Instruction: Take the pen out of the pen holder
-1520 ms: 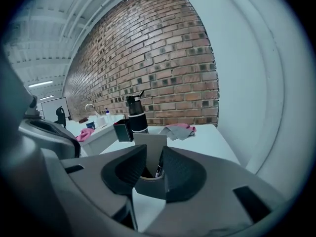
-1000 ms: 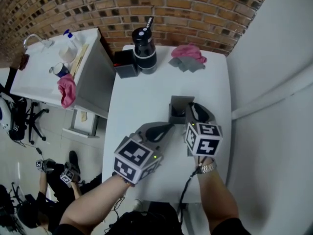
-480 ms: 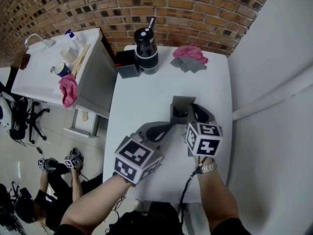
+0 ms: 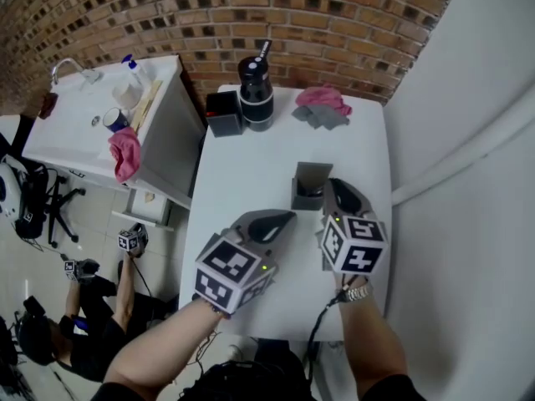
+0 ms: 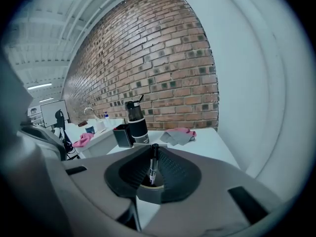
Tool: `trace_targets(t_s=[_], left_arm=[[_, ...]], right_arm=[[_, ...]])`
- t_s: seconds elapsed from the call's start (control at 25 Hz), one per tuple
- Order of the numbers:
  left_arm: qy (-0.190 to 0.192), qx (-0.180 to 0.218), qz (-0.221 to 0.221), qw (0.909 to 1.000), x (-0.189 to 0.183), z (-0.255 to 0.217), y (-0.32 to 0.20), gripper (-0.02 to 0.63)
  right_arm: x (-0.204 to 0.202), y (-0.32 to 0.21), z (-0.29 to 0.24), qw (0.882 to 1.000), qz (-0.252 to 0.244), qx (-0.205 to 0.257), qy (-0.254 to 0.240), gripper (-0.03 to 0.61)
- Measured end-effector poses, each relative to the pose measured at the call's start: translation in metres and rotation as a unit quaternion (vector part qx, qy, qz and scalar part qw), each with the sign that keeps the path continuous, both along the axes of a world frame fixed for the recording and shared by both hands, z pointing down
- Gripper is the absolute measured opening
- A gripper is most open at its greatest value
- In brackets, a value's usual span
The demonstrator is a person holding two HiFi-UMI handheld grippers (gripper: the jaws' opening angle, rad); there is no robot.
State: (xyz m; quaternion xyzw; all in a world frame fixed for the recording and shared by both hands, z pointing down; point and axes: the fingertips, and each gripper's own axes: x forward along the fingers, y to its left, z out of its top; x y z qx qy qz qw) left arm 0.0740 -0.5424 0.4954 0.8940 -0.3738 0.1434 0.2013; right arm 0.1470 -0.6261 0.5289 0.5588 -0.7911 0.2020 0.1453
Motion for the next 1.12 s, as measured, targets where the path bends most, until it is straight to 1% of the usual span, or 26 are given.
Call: trace_targets(t_s=[0.28, 0.48, 0.72, 1.12], left_arm=[[0.002, 0.028, 0.006, 0.9996, -0.009, -0.028, 0.033, 0.003], [0.008, 0.05, 0.002, 0.9987, -0.017, -0.053, 0.065, 0.003], [0.015, 0.079, 0.003, 0.9968, -0.028, -0.084, 0.117, 0.003], [0.015, 0.12, 0.0, 0.9927, -0.06, -0.112, 0.22, 0.003]], right_arm=[[0.0, 0.032, -0.051, 0.999, 0.009, 0.05, 0.006, 0.058], [-0.002, 0.069, -0.087, 0.997, 0.015, 0.081, 0.008, 0.058], [-0.014, 0.128, -0.123, 0.994, 0.013, 0.108, 0.01, 0.058], [-0.039, 0.241, -0.161, 0.989, 0.012, 0.149, 0.011, 0.058]])
